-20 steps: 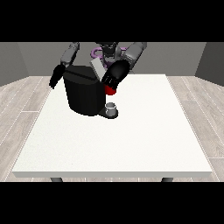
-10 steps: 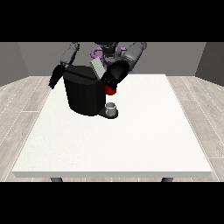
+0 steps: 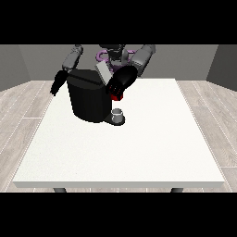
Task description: Insert the coffee pod into the coffee machine and close the lid
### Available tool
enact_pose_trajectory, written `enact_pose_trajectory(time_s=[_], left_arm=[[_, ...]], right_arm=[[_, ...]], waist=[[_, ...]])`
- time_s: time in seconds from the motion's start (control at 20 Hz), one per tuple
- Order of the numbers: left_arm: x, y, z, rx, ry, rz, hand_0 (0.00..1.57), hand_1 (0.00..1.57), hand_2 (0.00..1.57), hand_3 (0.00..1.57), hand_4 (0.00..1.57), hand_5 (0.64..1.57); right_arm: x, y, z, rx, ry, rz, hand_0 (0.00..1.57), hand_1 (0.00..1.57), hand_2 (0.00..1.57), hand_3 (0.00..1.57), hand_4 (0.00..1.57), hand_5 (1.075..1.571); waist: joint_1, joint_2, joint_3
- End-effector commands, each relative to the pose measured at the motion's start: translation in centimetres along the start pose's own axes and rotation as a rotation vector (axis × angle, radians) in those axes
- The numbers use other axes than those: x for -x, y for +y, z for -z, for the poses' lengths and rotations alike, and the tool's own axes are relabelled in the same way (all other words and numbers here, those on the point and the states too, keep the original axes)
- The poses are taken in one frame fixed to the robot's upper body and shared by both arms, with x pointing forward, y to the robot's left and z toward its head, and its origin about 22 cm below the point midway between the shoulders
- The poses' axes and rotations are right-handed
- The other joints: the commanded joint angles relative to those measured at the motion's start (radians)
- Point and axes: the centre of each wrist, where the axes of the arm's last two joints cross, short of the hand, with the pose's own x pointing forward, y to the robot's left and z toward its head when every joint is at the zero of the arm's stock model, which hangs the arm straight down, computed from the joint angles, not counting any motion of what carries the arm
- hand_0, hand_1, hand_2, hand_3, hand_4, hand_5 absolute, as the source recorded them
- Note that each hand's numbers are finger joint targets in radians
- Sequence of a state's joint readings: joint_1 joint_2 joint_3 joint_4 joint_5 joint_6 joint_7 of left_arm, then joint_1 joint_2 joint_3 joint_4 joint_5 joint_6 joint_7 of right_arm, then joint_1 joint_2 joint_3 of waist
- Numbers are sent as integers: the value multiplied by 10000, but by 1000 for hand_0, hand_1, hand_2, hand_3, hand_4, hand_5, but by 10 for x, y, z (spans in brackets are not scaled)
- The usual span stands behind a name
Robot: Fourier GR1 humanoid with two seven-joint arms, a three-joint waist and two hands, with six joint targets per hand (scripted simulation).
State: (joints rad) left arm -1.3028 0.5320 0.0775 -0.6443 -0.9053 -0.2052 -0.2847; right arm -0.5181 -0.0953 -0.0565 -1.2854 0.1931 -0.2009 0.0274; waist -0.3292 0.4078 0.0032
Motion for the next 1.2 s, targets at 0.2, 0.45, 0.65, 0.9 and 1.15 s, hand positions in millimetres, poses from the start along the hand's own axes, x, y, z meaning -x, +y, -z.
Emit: enact_pose_trajectory(time_s=[0.2,0.45,0.65,0.9,1.15], left_arm=[[15,6,-7,-241,315,231,0,0,555,458,0,1571],[24,-9,-11,69,547,34,0,0,362,253,0,1571],[13,-49,-9,1073,676,-593,0,0,0,151,0,1571],[6,-118,-23,2321,272,-1630,0,0,0,0,0,1571],[-19,-169,-25,1797,518,-5756,0,0,151,0,0,1571]], right_arm=[[-11,-15,12,127,26,51,0,0,0,0,117,1571],[0,4,-3,-11,168,30,0,0,0,0,153,1571],[43,-11,-22,150,1384,13,0,0,0,0,0,1571],[87,-23,-50,750,2781,-25,0,0,0,0,0,1571],[121,-22,-90,437,3765,0,0,0,0,0,0,1571]], waist=[[106,-46,-31],[178,-188,-32],[728,-1383,-29],[1886,-2553,-31],[2132,-3915,-42]])
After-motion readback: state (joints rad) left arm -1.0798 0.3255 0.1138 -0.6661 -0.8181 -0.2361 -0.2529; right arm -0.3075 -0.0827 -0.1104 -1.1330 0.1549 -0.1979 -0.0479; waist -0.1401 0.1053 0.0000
